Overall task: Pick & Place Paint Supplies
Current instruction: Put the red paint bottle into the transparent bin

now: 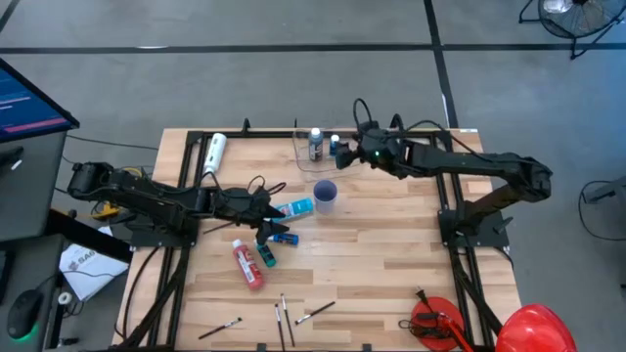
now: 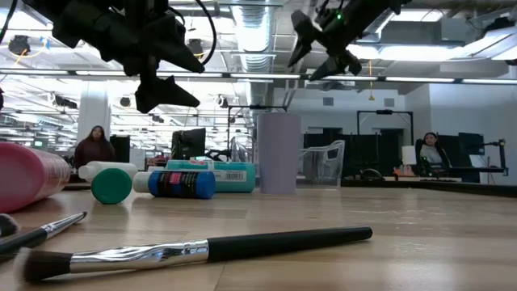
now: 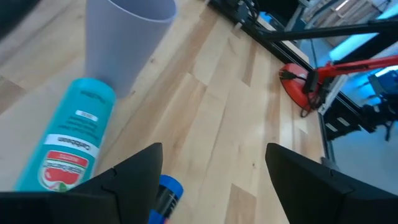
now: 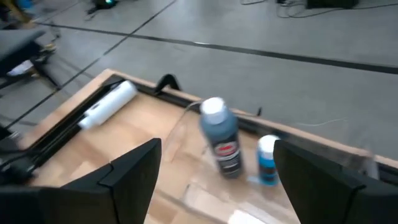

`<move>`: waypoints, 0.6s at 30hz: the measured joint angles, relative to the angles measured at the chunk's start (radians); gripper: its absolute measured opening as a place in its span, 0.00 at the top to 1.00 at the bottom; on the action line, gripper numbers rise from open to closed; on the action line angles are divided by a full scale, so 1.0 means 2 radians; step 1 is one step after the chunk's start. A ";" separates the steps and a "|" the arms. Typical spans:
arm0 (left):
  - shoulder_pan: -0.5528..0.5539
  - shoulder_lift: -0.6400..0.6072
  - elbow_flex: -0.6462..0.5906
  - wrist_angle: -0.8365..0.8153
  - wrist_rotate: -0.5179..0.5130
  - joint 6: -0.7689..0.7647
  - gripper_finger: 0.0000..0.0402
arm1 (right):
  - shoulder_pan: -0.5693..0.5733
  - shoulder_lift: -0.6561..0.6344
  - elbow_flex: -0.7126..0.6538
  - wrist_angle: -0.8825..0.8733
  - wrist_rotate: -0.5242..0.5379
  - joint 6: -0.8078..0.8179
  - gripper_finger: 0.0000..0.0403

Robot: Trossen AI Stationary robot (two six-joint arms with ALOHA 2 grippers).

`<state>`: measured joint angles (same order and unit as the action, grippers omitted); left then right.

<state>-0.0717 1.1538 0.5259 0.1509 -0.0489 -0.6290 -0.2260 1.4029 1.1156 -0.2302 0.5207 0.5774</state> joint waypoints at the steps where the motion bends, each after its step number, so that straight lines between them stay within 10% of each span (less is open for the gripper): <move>1: 0.000 0.000 0.000 0.000 0.006 0.000 0.31 | 0.008 -0.001 0.000 0.000 0.000 0.000 0.25; 18: 0.000 -0.004 0.000 0.017 0.100 0.010 0.31 | 0.132 -0.002 0.000 0.020 0.000 0.068 0.25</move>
<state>-0.0719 1.1450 0.5255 0.1852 0.1509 -0.6098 0.0379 1.3983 1.1156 -0.1905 0.5203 0.7124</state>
